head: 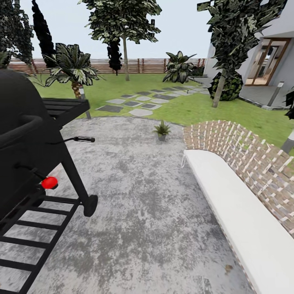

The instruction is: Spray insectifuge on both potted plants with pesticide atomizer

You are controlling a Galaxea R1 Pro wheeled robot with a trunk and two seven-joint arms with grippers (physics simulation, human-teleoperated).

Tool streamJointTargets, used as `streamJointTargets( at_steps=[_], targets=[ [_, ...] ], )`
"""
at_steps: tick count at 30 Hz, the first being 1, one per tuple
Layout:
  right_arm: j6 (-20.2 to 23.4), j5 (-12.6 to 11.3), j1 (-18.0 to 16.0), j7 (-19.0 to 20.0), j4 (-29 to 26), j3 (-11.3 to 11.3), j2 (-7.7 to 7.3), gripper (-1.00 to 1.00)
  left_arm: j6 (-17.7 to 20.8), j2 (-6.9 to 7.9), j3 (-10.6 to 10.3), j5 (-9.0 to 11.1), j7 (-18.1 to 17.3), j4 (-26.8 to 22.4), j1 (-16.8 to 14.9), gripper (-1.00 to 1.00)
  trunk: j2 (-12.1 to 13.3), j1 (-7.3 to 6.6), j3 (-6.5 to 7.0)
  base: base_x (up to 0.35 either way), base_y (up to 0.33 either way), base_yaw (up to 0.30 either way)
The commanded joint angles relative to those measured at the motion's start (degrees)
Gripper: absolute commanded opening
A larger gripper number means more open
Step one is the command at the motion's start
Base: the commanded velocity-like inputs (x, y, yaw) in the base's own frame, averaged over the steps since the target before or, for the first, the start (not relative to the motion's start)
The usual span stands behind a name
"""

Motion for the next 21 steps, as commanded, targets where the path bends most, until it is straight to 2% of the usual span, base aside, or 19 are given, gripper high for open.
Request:
streamJointTargets(
  at_steps=[1,21],
  targets=[
    [-0.19,-0.05,-0.03,0.0,0.02,-0.05,0.0,1.0,-0.18,0.0,0.04,0.04,-0.07,0.05,-0.03,1.0,-0.02,0.03,-0.04,0.327,0.0,0.005],
    [-0.19,-0.05,-0.03,0.01,0.0,-0.04,0.05,1.0,-0.19,-0.02,0.04,-0.03,-0.03,0.05,-0.02,1.0,-0.02,0.03,-0.05,0.337,0.0,0.001]
  ],
)
